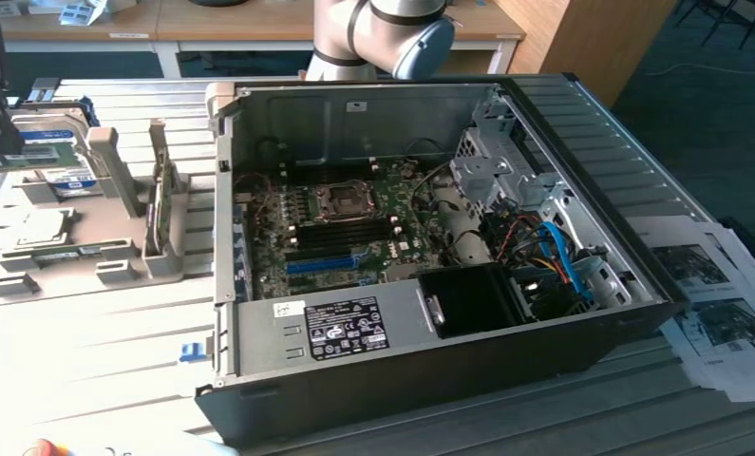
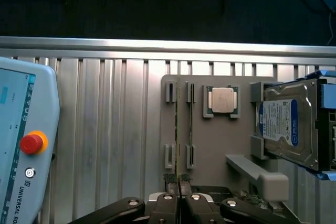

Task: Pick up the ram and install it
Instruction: 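Pick up the ram and move it above insertion slot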

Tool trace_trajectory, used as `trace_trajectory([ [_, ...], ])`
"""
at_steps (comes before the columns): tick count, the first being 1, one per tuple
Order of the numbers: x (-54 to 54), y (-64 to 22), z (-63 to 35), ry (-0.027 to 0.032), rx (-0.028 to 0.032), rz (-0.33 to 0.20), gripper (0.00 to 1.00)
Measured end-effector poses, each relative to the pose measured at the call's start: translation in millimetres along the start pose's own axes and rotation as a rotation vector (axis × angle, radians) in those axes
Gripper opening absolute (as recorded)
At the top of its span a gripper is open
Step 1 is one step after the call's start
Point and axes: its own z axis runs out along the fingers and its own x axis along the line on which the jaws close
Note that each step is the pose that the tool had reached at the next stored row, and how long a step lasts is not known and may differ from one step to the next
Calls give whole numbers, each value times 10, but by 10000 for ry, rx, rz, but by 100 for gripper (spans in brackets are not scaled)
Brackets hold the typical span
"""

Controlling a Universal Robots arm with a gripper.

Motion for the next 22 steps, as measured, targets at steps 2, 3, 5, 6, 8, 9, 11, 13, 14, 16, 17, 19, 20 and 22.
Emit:
trace_trajectory([
  [2, 0, -34, -2, 0, 0, 0, 12],
  [3, 0, -53, -3, 0, -1, -1, 12],
  [5, 0, -92, -5, 0, -1, 0, 12],
  [6, 0, -112, -5, 0, -1, -1, 12],
  [8, 0, -154, -7, 0, -1, 0, 12],
  [9, 0, -177, -8, 0, -1, 0, 12],
  [11, 0, -219, -10, 0, 0, 0, 12],
  [13, 0, -264, -12, 0, -1, 0, 12],
  [14, 0, -287, -14, 0, -2, 1, 12],
  [16, 0, -339, -16, 0, -2, -1, 12],
  [17, 0, -365, -17, 0, -1, 0, 12],
  [19, 0, -416, -19, -1, -1, -1, 12],
  [20, 0, -442, -20, 0, 0, -1, 12],
  [22, 0, -492, -23, 0, -1, 0, 12],
])
